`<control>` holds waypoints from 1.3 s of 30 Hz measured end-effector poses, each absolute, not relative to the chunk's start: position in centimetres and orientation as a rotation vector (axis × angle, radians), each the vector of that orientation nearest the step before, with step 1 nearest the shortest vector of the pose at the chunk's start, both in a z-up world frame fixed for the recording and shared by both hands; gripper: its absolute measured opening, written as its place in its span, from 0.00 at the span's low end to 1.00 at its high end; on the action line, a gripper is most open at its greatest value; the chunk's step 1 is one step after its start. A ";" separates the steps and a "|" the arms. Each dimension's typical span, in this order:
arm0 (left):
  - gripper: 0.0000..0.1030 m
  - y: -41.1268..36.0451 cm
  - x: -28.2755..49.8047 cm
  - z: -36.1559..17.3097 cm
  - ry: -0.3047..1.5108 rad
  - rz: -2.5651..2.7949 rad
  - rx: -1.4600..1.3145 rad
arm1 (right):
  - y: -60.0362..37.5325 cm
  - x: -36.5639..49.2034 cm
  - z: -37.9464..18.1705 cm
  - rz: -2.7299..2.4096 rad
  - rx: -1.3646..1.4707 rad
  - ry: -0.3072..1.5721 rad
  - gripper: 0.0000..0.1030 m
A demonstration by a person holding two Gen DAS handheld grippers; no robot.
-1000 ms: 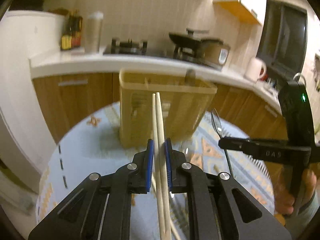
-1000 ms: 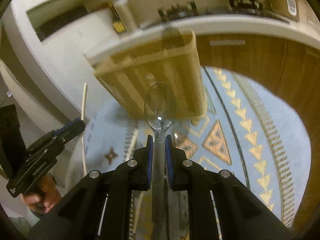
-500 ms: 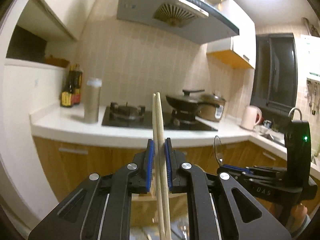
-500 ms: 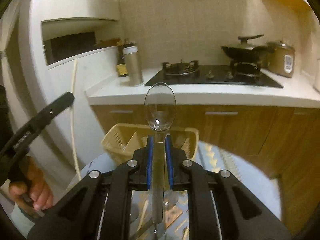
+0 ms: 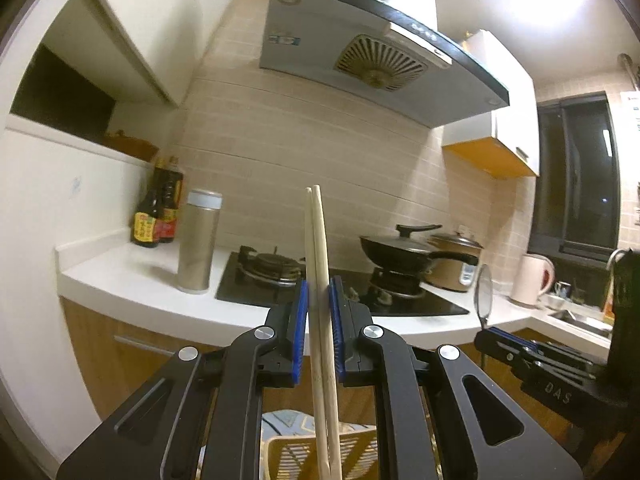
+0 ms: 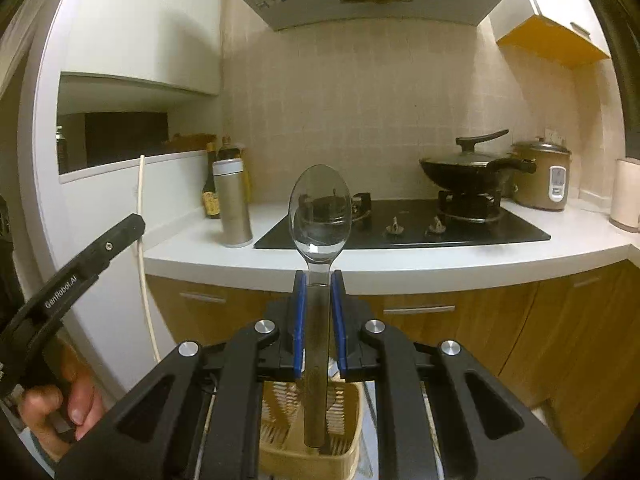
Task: Organize utensils
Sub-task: 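Lower the chopsticks into the basket with the left tool while the right tool drops the clear spoon in, then grasp a clear spoon with the left tool while the right tool grasps another clear spoon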
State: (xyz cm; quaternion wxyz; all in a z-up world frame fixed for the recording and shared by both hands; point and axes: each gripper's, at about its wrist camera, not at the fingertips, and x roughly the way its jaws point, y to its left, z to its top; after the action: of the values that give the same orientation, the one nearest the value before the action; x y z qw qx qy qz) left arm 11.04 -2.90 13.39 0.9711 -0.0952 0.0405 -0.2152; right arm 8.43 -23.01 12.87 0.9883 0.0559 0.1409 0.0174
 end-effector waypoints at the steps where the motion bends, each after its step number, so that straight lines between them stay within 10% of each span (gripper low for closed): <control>1: 0.09 -3.0 11.2 13.0 0.077 -0.425 -0.194 | -23.1 8.5 12.3 0.030 0.112 0.268 0.10; 20: 0.11 -4.7 11.3 9.6 0.042 -0.356 -0.111 | -23.8 8.9 7.7 0.060 0.125 0.270 0.11; 25: 0.18 -4.2 10.3 9.5 0.061 -0.373 -0.097 | -23.8 7.8 7.6 0.072 0.133 0.278 0.39; 39: 0.28 -0.2 5.4 11.6 0.161 -0.452 -0.169 | -23.5 2.3 9.8 0.036 0.141 0.351 0.40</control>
State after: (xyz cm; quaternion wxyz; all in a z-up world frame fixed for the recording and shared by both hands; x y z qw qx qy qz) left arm 5.41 -0.23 11.63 0.9678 -0.0836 0.0797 -0.2237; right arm 2.31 -23.47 9.83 0.9820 0.0703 0.1744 0.0177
